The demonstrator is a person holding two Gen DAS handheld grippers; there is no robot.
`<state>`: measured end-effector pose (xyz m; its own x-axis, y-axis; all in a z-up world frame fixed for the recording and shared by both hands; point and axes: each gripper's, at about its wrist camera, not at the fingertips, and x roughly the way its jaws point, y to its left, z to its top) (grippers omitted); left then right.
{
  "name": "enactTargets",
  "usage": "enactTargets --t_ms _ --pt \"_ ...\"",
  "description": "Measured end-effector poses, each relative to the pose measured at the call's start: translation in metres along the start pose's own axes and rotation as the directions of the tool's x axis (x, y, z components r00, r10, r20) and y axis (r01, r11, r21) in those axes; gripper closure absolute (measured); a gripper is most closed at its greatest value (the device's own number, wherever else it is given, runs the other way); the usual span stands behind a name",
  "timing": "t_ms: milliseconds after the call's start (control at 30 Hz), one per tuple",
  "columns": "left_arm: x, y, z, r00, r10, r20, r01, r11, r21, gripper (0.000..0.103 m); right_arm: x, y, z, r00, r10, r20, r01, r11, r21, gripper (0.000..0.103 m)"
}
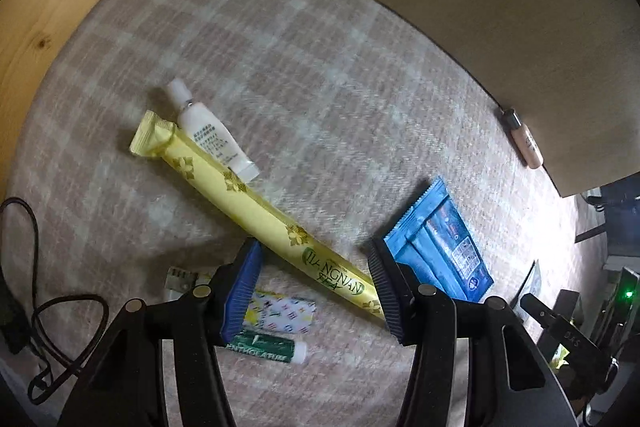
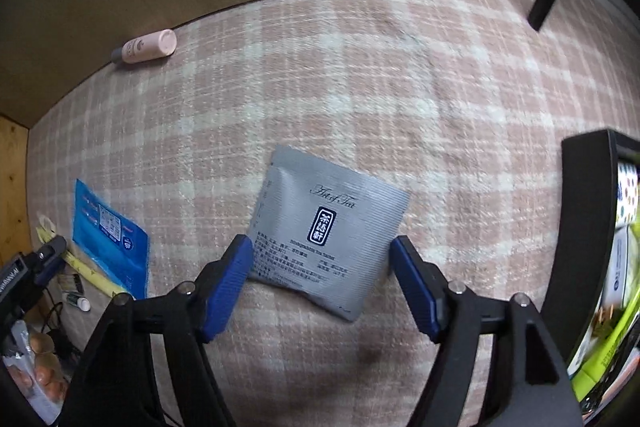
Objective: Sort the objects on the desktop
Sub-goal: 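Grasp the yellow stick snack with the right gripper and lift it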
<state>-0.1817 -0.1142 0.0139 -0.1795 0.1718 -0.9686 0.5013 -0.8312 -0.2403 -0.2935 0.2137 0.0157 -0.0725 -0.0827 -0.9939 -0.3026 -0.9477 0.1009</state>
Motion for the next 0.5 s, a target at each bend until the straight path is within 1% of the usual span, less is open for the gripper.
enactTargets --t_ms 33,133,167,200,233,300,400,467,500 --pt "0.002 -0.005 -0.001 1.0 -0.009 -0.001 0.009 1.0 0.015 0.055 0.001 0.003 0.001 1.0 -0.01 0.003 0.01 1.0 -0.01 0.032" --pt "0.005 -0.021 -0.005 0.999 0.033 0.017 -0.034 0.997 0.076 0.059 0.002 0.011 0.004 0.999 -0.035 0.011 0.035 0.999 -0.038 0.031" --pt "0.007 -0.028 -0.007 0.999 0.036 0.021 -0.038 0.994 0.104 0.06 0.004 0.015 0.004 0.999 -0.044 0.011 0.045 0.997 -0.06 0.031" --pt "0.008 -0.034 -0.009 0.998 0.05 0.031 -0.054 0.99 0.131 0.063 0.006 0.023 0.006 0.999 -0.053 0.011 0.054 0.995 -0.079 0.031" --pt "0.01 -0.041 -0.011 0.997 0.067 0.039 -0.072 0.984 0.163 0.064 0.007 0.029 0.006 0.998 -0.061 0.011 0.062 0.993 -0.098 0.031" --pt "0.012 -0.049 -0.015 0.995 0.081 0.051 -0.09 0.976 0.199 0.068 0.009 0.038 0.004 0.998 -0.068 0.014 0.069 0.99 -0.126 0.031" --pt "0.014 -0.057 -0.018 0.995 0.083 0.06 -0.095 0.967 0.236 0.072 0.009 0.052 -0.005 0.997 -0.073 0.027 0.076 0.984 -0.163 0.035" --pt "0.015 -0.059 -0.02 0.994 0.084 0.066 -0.098 0.962 0.254 0.076 0.008 0.059 -0.008 0.997 -0.071 0.038 0.077 0.979 -0.191 0.044" --pt "0.016 -0.059 -0.021 0.994 0.082 0.066 -0.096 0.96 0.261 0.078 0.007 0.061 -0.009 0.997 -0.068 0.04 0.075 0.978 -0.196 0.045"
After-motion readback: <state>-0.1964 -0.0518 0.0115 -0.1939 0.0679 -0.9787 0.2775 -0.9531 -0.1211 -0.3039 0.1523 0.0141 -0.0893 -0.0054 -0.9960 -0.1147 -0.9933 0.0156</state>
